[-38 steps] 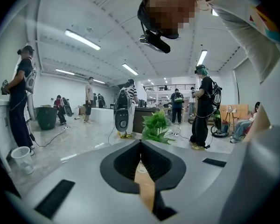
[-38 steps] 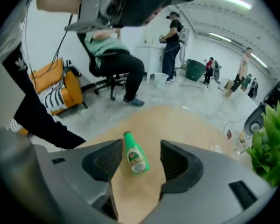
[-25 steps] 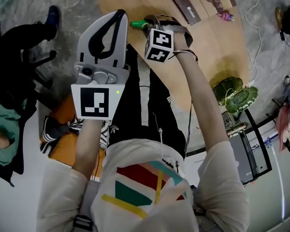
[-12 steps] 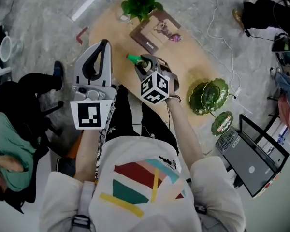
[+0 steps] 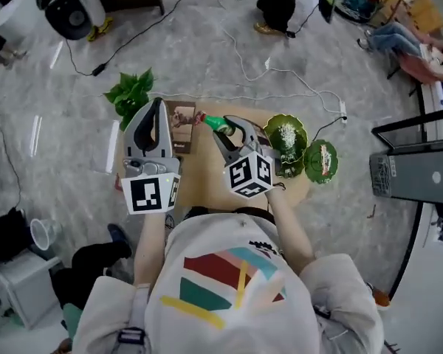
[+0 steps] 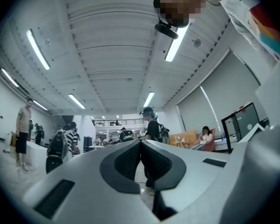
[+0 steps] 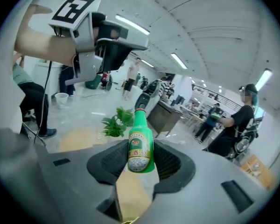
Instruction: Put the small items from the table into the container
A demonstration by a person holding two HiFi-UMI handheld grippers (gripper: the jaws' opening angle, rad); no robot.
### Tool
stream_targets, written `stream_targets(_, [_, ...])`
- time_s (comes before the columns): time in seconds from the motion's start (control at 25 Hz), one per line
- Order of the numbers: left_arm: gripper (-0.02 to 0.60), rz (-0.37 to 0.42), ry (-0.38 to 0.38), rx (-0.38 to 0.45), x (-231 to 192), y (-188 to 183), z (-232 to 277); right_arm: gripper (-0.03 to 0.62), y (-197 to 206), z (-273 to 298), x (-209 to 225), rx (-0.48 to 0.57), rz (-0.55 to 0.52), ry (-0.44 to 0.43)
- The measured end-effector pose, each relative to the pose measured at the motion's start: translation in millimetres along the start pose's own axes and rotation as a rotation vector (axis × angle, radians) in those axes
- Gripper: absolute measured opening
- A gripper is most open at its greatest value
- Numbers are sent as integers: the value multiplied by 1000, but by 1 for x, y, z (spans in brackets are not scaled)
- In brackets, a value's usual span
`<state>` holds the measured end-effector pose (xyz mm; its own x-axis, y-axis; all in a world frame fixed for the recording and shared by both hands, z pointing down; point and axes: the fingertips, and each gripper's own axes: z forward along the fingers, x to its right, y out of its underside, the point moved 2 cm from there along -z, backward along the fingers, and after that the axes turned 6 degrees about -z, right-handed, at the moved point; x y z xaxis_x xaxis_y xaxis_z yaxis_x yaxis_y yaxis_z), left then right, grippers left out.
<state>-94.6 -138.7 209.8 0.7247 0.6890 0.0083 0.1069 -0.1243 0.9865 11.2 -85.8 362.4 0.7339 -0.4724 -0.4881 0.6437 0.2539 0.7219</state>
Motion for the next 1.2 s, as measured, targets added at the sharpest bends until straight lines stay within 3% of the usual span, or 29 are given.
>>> stream_targets(0.16, [8, -17, 110, -9, 37, 8, 28, 173, 28, -35, 42, -45, 69, 152])
stream_targets(0.4, [8, -127, 185, -24, 73, 15, 41, 173, 85, -75, 56, -162, 249, 254])
stream_targets(0.84, [8, -179, 187, -92, 91, 51, 43, 173, 184, -92, 35, -383, 491, 315])
stream_targets(1.0, [8, -171, 201, -132, 105, 62, 43, 173, 219, -81, 30, -442, 570, 298])
stream_targets(1.2, [8, -148, 196, -180, 114, 70, 40, 173, 249, -68, 34, -470, 590, 344])
